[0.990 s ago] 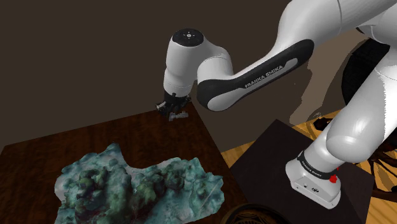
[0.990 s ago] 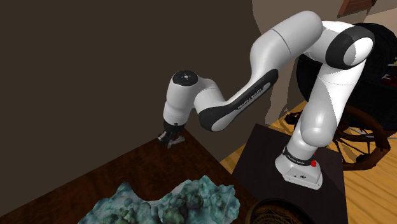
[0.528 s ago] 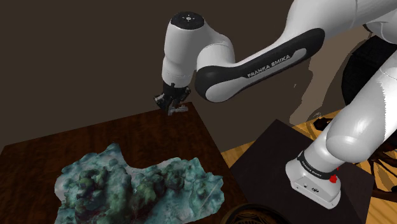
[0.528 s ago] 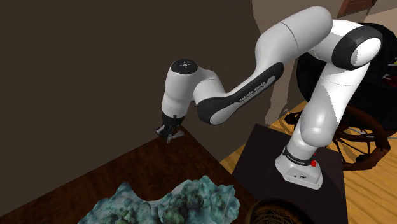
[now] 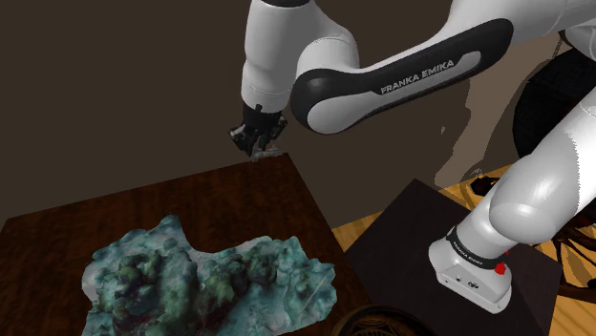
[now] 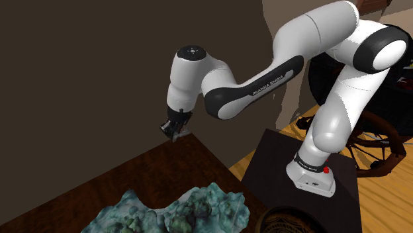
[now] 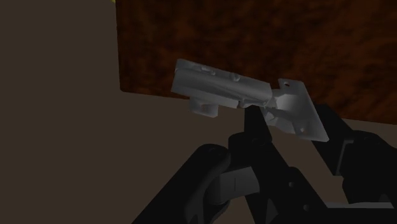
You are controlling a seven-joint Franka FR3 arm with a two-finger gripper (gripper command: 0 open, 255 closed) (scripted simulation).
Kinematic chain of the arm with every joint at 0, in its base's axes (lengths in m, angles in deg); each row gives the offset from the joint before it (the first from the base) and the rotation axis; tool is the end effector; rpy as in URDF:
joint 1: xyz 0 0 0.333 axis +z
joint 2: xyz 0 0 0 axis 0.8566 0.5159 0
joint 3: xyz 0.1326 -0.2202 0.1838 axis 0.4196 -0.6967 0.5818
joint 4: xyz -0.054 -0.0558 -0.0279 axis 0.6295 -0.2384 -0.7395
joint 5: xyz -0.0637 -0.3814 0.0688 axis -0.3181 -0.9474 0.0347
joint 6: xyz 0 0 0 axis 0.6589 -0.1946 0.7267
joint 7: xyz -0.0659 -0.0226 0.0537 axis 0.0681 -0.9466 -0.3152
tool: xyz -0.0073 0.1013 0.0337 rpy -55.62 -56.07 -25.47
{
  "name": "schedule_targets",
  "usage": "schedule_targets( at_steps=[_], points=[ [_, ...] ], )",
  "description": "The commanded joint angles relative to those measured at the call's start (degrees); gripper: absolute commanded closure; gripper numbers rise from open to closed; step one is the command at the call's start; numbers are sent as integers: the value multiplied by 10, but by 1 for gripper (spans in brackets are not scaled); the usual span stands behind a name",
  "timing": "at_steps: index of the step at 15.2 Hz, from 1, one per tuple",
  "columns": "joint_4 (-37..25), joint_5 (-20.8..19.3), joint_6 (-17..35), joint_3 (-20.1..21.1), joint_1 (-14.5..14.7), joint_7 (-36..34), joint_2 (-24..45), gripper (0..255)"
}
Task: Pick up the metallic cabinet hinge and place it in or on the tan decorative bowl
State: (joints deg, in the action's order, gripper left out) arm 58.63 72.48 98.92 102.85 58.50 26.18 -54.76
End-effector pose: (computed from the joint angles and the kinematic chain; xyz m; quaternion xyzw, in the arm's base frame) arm 0.4627 0.3414 0.4783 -0.9850 0.0751 -0.1548 0.0150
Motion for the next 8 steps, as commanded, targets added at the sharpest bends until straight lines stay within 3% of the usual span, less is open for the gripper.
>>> schedule_targets(
  at_steps=[1, 8],
  points=[
    [-14, 6, -16, 0, 0, 7, -4, 255],
    [-55, 23, -66, -1, 0, 24, -17, 255]
  ],
)
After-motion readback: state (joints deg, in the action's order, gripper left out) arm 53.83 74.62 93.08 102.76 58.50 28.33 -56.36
